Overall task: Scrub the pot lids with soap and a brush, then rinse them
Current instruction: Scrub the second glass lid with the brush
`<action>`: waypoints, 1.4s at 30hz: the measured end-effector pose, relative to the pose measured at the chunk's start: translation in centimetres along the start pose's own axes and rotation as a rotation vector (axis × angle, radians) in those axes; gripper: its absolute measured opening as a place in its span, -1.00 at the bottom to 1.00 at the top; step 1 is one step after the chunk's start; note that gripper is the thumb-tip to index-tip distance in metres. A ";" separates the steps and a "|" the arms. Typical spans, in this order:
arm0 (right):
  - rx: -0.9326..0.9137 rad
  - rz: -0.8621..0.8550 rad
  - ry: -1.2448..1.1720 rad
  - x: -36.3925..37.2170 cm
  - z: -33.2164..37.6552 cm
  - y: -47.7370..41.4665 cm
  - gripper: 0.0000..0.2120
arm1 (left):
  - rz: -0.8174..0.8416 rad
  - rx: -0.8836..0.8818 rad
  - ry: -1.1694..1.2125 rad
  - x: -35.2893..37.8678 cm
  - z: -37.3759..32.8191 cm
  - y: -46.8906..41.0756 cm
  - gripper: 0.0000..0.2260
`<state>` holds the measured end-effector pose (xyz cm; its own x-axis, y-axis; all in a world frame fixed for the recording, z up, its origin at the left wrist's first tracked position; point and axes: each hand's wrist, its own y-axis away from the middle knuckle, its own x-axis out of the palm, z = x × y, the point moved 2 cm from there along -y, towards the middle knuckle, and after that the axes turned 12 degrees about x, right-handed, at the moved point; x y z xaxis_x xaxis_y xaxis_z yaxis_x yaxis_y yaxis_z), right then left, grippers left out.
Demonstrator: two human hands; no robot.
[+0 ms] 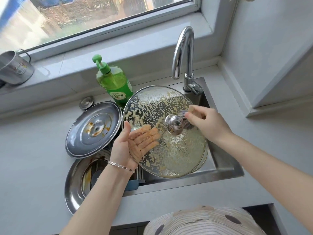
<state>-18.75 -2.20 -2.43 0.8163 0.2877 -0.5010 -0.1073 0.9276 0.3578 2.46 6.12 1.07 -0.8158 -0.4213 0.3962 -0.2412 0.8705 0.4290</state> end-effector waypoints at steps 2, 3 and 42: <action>0.001 0.016 0.012 -0.3 0.3 -0.3 -0.83 | -0.010 -0.005 0.011 -0.2 0.0 -0.1 -0.40; 0.030 -0.017 0.000 -0.9 0.0 -1.2 -0.81 | -0.006 -0.004 0.015 -0.3 -0.1 -0.1 -0.42; 0.428 -0.122 -0.258 -2.3 -10.4 -2.5 -0.66 | -0.025 0.252 -0.603 3.1 2.2 -5.3 -0.72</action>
<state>-26.25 -2.75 -10.36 0.9277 0.0648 -0.3676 0.1953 0.7548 0.6262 0.05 0.73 -1.78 -0.9426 -0.2890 -0.1675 -0.3195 0.9263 0.1998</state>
